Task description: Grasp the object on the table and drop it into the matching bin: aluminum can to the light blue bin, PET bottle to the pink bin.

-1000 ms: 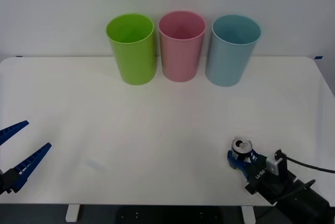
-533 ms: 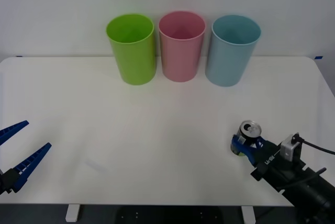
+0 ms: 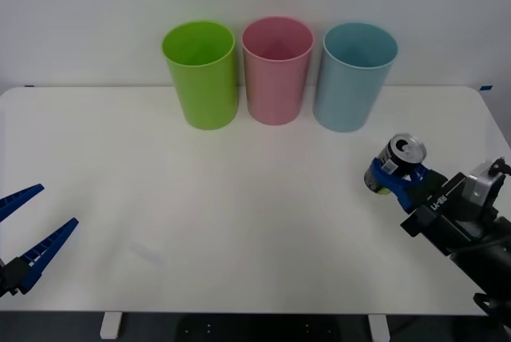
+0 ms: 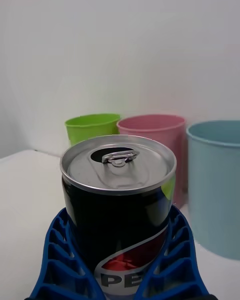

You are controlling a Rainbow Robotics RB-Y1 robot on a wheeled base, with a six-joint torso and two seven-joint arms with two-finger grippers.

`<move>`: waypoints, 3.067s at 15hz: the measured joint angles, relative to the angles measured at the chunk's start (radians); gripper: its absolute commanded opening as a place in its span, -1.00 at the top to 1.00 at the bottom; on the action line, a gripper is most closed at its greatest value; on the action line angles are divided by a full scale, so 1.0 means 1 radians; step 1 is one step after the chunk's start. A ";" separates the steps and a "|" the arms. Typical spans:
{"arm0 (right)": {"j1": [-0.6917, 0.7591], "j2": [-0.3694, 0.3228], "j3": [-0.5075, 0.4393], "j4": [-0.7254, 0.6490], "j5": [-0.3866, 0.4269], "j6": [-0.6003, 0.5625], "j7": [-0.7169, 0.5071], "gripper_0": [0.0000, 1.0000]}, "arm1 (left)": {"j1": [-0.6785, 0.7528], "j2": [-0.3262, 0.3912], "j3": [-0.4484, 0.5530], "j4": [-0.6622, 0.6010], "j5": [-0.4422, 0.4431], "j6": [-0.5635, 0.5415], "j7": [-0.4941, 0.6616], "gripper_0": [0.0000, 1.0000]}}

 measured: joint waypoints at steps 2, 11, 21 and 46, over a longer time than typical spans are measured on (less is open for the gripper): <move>-0.038 -0.029 -0.016 -0.025 0.007 0.007 -0.077 1.00 | 0.000 0.000 0.000 0.000 0.000 0.000 0.000 -1.00; -0.256 -0.208 -0.047 0.002 0.073 0.130 -0.357 1.00 | 0.000 0.000 0.000 0.000 0.000 0.000 0.000 -1.00; -0.663 -0.202 -0.040 0.419 0.233 0.120 -0.370 1.00 | 0.000 0.000 0.000 0.000 0.000 0.000 0.000 -1.00; -1.083 0.011 -0.139 0.926 0.576 0.221 -0.279 -1.00 | 0.000 0.000 0.000 0.000 0.000 0.000 0.000 -1.00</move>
